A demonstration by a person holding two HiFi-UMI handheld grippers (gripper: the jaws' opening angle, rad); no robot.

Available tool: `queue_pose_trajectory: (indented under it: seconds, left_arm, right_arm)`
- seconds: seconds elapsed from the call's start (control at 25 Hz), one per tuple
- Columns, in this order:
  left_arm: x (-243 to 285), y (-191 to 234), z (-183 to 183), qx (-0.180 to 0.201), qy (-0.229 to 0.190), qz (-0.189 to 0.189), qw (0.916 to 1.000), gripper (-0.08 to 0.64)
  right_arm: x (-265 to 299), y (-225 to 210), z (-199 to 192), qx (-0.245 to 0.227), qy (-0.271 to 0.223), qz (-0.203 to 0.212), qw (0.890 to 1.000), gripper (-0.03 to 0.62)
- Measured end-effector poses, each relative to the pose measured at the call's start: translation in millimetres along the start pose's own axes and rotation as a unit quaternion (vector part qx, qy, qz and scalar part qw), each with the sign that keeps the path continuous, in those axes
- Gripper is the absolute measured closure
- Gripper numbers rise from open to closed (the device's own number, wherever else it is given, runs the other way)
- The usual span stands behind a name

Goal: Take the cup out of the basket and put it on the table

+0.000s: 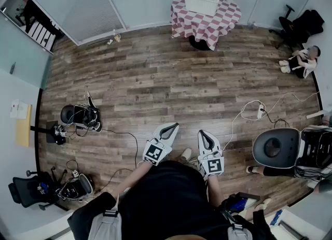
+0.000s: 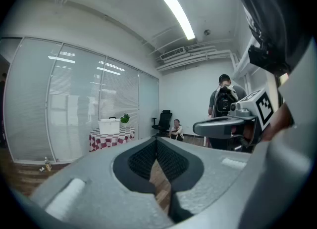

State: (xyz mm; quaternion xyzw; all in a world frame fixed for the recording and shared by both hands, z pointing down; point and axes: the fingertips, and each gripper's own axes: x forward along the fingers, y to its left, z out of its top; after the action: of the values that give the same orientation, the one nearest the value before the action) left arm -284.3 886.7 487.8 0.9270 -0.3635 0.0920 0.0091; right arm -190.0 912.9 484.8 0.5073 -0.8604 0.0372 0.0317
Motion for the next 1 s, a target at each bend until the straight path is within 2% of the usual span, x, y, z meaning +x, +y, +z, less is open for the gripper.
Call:
queue_pose_trajectory:
  seconds: [0.24,0.4,0.56,0.8,1.0]
  left_arm:
    - [28,-13,-24,-0.021,0.034,-0.018,0.999,0.554]
    - [38,-9,-29,-0.027,0.036,-0.027,0.9986,0.554]
    - [64,5,-24,-0.024,0.012,-0.043,0.9987,0.554]
    - [126,28,-6,-0.015,-0.03,-0.105,0.9939,0.554]
    - [179,79,27,-0.011,-0.062,-0.123,0.9904,0.554]
  right_arm:
    - [-11,-33,-26,-0.004,0.004,0.0,1.0,0.58]
    - [-4,-43,-31,-0.006,0.013,0.002,1.0,0.58]
    - [16,-63,-32,-0.005,0.021,-0.014,1.0,0.58]
    - [54,-101,-30,-0.01,0.038,-0.053,0.998,0.58]
    - [117,-120,-1,-0.033,0.048,-0.037,0.998,0.58]
